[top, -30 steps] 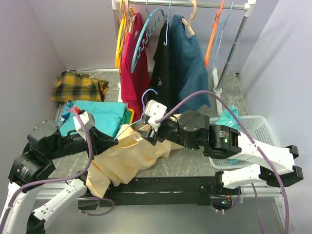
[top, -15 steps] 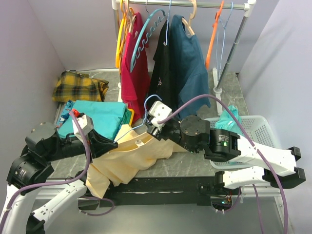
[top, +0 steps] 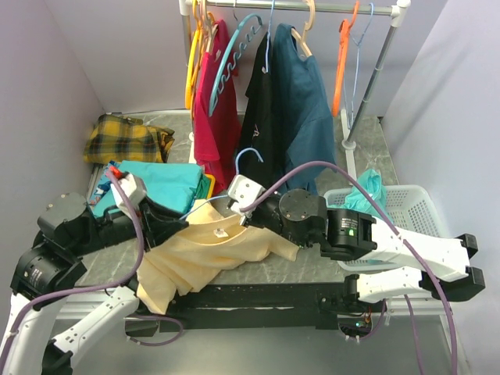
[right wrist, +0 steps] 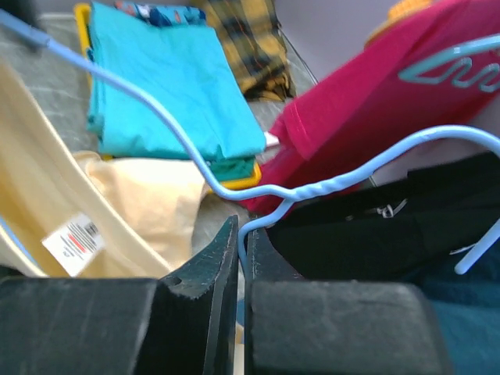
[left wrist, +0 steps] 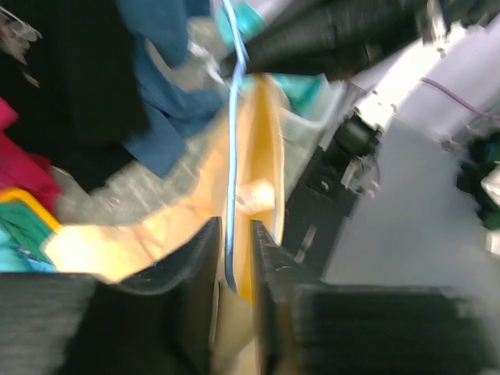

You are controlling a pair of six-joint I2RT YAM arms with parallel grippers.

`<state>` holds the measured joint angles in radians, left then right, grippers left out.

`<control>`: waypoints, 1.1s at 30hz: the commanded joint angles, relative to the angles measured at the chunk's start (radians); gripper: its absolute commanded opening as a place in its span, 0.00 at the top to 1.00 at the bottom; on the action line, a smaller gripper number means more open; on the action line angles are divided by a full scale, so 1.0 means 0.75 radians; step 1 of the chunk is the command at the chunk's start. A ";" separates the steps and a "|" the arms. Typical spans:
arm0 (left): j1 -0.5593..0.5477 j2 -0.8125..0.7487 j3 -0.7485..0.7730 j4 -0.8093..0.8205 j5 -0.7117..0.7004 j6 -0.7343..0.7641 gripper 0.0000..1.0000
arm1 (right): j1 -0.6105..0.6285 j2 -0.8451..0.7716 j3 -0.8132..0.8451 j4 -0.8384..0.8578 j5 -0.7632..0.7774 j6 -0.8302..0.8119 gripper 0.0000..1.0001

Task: Remove the t-shirt from the hanger

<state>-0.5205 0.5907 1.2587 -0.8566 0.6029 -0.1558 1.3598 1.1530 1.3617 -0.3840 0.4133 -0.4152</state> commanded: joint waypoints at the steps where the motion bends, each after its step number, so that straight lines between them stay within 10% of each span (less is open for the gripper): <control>1: -0.003 0.030 0.083 0.154 -0.137 -0.046 0.66 | -0.007 -0.116 -0.036 0.179 0.152 0.069 1.00; 7: -0.005 -0.012 0.099 0.246 -0.433 -0.091 0.40 | -0.007 -0.230 -0.095 0.083 0.303 0.059 1.00; 14: -0.005 -0.133 -0.030 0.320 -0.753 -0.128 0.37 | -0.007 -0.386 -0.124 0.031 0.341 0.065 1.00; 21: -0.005 -0.145 -0.158 0.357 -0.677 -0.169 0.36 | -0.007 -0.396 -0.018 -0.040 0.298 0.048 1.00; 33: -0.003 -0.041 -0.226 0.500 -0.550 -0.167 0.67 | -0.009 -0.394 -0.010 -0.083 0.175 0.100 1.00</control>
<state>-0.5213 0.5365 1.0988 -0.5694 0.1467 -0.2813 1.3586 0.8753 1.3151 -0.5034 0.5808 -0.3786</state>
